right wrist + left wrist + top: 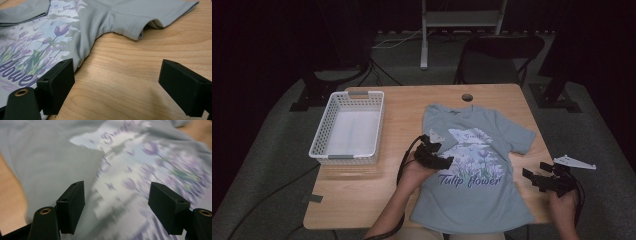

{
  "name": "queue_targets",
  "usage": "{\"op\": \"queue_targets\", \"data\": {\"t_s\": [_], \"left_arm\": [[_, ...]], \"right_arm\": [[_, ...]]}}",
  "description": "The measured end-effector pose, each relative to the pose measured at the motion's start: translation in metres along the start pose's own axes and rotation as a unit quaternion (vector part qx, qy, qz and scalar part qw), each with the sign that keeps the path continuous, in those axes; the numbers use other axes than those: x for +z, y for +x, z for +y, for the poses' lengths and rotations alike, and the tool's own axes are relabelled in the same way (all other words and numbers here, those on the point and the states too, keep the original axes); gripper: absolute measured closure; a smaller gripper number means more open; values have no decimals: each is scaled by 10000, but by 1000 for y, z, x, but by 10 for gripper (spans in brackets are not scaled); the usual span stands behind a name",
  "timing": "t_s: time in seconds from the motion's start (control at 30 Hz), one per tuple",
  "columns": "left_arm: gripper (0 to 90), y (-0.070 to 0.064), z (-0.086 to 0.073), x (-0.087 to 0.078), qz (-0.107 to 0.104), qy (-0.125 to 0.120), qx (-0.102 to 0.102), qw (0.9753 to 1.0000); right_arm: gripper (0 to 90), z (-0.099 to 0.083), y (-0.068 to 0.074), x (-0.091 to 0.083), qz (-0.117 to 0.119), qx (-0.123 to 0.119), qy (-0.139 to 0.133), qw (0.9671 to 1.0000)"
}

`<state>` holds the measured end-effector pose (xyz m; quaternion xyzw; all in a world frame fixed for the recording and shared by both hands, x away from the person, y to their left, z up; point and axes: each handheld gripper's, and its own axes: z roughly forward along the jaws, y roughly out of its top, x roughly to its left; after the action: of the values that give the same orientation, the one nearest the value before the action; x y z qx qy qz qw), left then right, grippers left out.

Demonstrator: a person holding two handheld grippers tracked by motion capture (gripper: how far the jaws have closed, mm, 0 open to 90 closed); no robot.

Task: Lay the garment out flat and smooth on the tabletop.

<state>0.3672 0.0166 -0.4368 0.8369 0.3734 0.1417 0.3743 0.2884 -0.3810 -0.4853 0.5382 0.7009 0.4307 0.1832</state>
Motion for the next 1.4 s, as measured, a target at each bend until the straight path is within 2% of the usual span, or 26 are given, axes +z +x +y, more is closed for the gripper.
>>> {"op": "queue_targets", "data": {"t_s": [0.03, 0.1, 0.27, 0.4, 0.5, 0.67, 0.73, 0.8, 0.9, 0.97, 1.0, 1.07, 1.27, 1.37, 1.4], "left_arm": [[311, 0, 0, 0, 0, 0, 0, 10000], [311, 1, 15, 15, 199, 124, 59, 9997], [311, 1, 34, 49, 534, 383, 155, 9977], [312, 6, 38, 68, 678, 571, 118, 9960], [313, 13, 37, 77, 580, 590, -80, 9965], [313, 15, 36, 87, 634, 622, -61, 9960], [376, 15, 35, 88, 602, 599, 59, 9964], [415, 15, 36, 87, 563, 611, 79, 9965], [571, 15, 37, 86, 536, 603, 125, 9967], [673, 17, 37, 85, 502, 602, 63, 9969], [735, 18, 37, 84, 570, 594, 75, 9966], [847, 23, 36, 81, 629, 426, -28, 9971], [880, 40, 36, 62, 745, 124, -358, 9965], [881, 50, 37, 48, 997, 38, -400, 9942], [881, 53, 37, 43, 1103, 29, -354, 9933]], "right_arm": [[128, 0, 0, 0, 0, 0, 0, 10000], [128, 0, -1, 1, 27, 28, 58, 10000], [128, 0, -2, 1, 86, 57, 70, 9999], [129, 0, -2, 2, 118, 28, 112, 9999], [129, 0, -2, 2, 164, 56, 121, 9998], [129, 0, -3, 2, 202, 67, 155, 9997], [129, 0, -2, 3, 188, 61, 172, 9997], [129, 0, -2, 3, 178, 53, 197, 9996], [142, 0, -2, 4, 175, 55, 220, 9996], [142, 0, -2, 4, 173, 53, 243, 9995], [142, 0, -2, 4, 168, 64, 260, 9995], [142, 0, -2, 5, 159, 66, 273, 9995], [142, 0, -2, 5, 172, 89, 299, 9994], [142, 0, -3, 5, 180, 104, 309, 9993], [142, 0, -3, 6, 182, 107, 314, 9993]]}}
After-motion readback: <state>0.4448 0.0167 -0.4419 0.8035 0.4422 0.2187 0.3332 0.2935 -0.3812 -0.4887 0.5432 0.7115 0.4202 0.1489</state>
